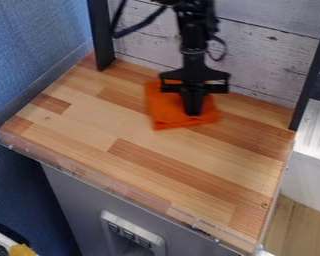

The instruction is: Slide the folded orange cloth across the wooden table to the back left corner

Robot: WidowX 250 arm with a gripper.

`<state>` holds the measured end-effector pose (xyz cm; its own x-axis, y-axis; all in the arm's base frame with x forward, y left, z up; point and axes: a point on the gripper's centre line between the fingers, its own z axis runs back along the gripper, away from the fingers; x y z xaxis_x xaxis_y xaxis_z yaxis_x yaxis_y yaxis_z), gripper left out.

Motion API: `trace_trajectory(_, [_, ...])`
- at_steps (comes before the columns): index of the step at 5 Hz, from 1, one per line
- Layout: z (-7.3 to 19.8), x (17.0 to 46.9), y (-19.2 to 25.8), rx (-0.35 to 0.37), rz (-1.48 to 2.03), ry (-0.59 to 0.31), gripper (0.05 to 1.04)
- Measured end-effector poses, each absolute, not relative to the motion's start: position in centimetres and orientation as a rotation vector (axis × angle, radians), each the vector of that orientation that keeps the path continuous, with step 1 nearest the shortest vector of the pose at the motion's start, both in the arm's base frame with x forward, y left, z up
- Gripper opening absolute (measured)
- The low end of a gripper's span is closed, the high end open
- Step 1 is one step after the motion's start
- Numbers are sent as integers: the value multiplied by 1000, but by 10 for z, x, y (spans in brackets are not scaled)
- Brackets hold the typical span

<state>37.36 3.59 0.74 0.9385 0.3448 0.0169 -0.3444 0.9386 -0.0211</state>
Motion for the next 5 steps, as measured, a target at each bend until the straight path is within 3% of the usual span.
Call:
trace_trajectory(2, [9,370,99,4,185,-29,59])
trace_trajectory(5, [10,368,141,24,7,-8,59])
